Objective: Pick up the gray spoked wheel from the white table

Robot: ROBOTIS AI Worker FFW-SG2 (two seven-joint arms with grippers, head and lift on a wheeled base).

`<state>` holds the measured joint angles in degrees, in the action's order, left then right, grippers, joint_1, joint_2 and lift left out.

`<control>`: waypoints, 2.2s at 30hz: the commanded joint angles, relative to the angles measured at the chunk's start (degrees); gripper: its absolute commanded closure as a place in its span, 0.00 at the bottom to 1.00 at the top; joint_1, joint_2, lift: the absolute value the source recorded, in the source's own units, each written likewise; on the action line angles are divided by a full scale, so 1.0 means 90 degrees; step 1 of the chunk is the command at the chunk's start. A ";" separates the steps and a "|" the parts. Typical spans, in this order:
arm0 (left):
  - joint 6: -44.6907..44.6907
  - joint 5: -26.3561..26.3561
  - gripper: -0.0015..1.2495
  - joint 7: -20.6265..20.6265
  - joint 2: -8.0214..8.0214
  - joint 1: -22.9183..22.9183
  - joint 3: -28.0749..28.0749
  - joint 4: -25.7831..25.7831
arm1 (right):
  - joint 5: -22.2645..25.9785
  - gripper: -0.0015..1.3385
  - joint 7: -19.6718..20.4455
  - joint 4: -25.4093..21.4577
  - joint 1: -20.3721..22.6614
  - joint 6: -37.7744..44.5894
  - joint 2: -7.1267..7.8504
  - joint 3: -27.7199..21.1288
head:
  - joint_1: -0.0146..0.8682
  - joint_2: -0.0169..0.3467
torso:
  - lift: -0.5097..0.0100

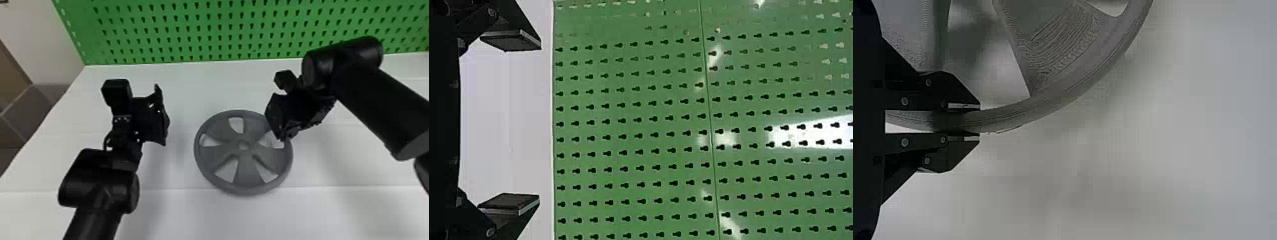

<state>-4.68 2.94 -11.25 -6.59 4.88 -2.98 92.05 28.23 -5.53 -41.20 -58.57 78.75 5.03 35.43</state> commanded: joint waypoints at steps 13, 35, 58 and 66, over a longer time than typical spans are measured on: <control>0.0002 0.0045 0.16 0.0000 0.0000 -0.0181 0.0223 0.0251 | -0.1330 0.84 -0.0030 -0.3039 0.1322 0.0215 0.0144 -0.2491 | 0.90 0.37 | 0.81; 0.0002 0.0113 0.16 0.0000 0.0010 -0.0347 0.0419 0.0632 | -0.1769 0.84 -0.0030 -0.5412 0.3617 -0.2754 0.0086 -0.3800 | 0.90 0.37 | 0.81; 0.0002 0.0172 0.16 0.0000 0.0010 -0.0406 0.0399 0.0710 | -0.2970 0.84 -0.0020 -0.5490 0.5492 -0.7451 -0.0520 -0.4493 | 0.90 0.37 | 0.81; 0.0002 0.0230 0.16 0.0000 0.0010 -0.0445 0.0389 0.0710 | -0.2990 0.85 -0.0010 -0.5168 0.5648 -0.8555 -0.0565 -0.4513 | 0.90 0.38 | 0.81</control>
<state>-4.66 4.52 -11.25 -6.50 1.09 0.54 98.44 1.33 -5.63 -89.36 -8.37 7.21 0.07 -5.24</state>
